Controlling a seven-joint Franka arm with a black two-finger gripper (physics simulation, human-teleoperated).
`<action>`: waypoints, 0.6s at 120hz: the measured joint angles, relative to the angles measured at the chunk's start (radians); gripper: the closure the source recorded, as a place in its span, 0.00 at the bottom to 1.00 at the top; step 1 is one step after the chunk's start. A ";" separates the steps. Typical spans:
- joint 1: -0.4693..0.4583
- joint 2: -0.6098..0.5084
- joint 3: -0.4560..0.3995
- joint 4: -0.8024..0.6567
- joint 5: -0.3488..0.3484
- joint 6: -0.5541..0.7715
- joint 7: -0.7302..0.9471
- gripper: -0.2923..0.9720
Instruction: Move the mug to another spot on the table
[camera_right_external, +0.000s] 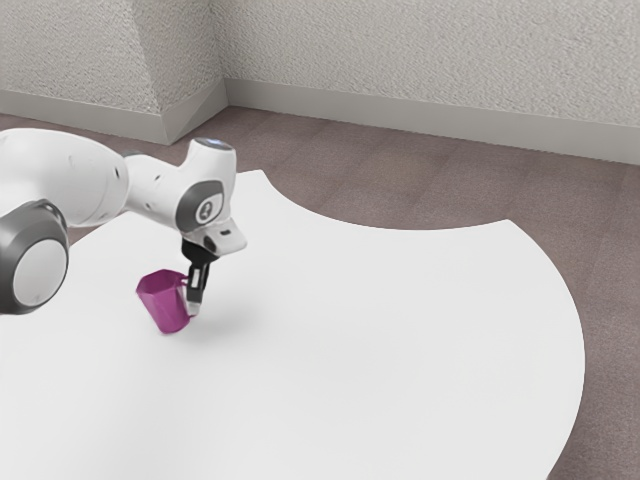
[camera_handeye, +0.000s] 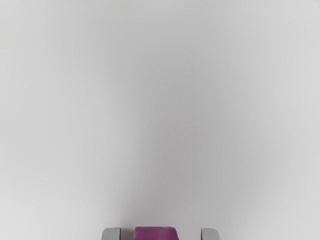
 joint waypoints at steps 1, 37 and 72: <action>-0.001 0.000 0.000 0.001 0.000 -0.001 0.000 0.72; -0.055 0.002 0.000 0.052 0.024 -0.040 -0.014 0.79; -0.128 0.086 -0.001 0.186 0.123 -0.103 -0.051 0.83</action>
